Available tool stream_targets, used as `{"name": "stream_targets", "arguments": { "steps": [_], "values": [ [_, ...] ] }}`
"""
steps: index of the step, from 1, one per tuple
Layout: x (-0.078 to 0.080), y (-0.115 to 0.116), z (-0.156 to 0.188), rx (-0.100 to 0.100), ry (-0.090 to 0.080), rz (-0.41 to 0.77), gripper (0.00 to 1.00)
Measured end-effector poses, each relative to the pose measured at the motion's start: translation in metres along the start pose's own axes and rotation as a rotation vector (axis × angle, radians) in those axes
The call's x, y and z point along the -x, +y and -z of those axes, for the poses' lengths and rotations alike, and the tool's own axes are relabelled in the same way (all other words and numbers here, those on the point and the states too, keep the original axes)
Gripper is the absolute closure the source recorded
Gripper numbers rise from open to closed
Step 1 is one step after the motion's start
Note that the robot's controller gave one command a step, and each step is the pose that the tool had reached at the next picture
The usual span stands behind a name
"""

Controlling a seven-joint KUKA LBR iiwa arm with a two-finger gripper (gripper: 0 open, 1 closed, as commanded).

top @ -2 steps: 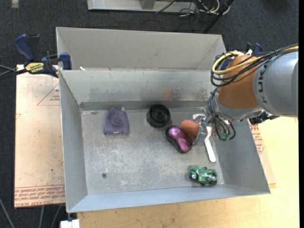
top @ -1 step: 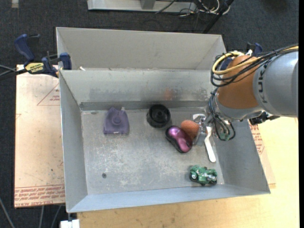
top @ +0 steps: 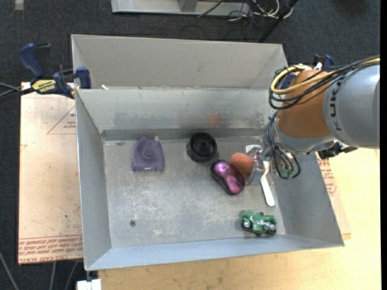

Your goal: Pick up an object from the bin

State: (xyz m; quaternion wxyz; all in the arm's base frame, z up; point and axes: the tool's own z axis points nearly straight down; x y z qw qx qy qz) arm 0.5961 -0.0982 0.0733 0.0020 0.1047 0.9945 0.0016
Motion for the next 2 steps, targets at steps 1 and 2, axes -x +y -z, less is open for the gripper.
{"name": "stream_targets", "arguments": {
  "steps": [1,2],
  "values": [
    [-0.002,0.0,0.02,0.0,0.007,0.001,1.0],
    [0.001,0.0,0.037,0.001,-0.005,0.002,1.0]
  ]
}}
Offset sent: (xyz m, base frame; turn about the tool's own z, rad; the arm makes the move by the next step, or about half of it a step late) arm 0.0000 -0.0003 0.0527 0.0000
